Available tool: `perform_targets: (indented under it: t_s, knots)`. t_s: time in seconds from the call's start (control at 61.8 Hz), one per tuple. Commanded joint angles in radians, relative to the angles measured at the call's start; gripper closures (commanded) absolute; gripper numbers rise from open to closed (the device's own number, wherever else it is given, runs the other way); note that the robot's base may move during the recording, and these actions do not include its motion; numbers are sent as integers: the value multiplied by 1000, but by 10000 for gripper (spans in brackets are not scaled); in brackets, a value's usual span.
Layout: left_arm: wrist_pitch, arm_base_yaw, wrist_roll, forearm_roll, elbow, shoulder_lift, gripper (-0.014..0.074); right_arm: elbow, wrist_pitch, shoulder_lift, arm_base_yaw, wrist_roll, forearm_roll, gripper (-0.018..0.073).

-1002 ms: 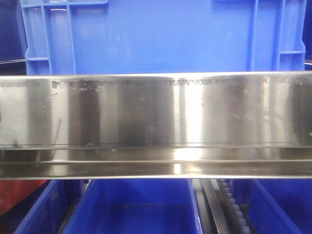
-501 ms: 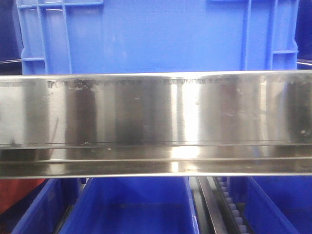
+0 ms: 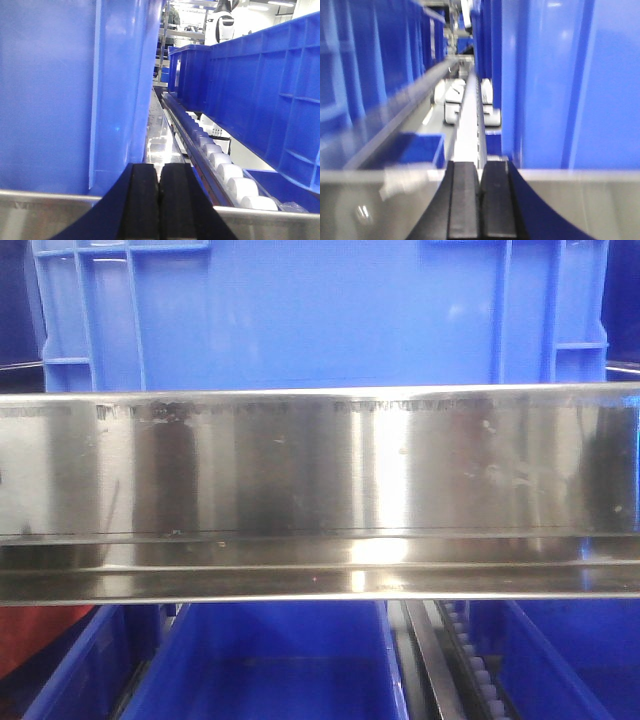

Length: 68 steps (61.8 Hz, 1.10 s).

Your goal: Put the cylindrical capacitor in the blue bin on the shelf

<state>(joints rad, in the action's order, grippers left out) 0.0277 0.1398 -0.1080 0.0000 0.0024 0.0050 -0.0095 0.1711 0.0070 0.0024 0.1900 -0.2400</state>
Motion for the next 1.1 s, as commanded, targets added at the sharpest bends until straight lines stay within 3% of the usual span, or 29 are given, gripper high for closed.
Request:
perform_targets:
  t_s: [0.0, 0.21, 1.083]
  knots:
    - [-16, -3, -1, 0, -2, -5, 707, 9, -62, -7, -7, 1, 21, 712]
    - [-16, -3, -1, 0, -2, -5, 707, 9, -76, -7, -7, -8, 89, 712]
    - [-16, -3, -1, 0, -2, -5, 707, 9, -76, -7, -7, -8, 89, 712]
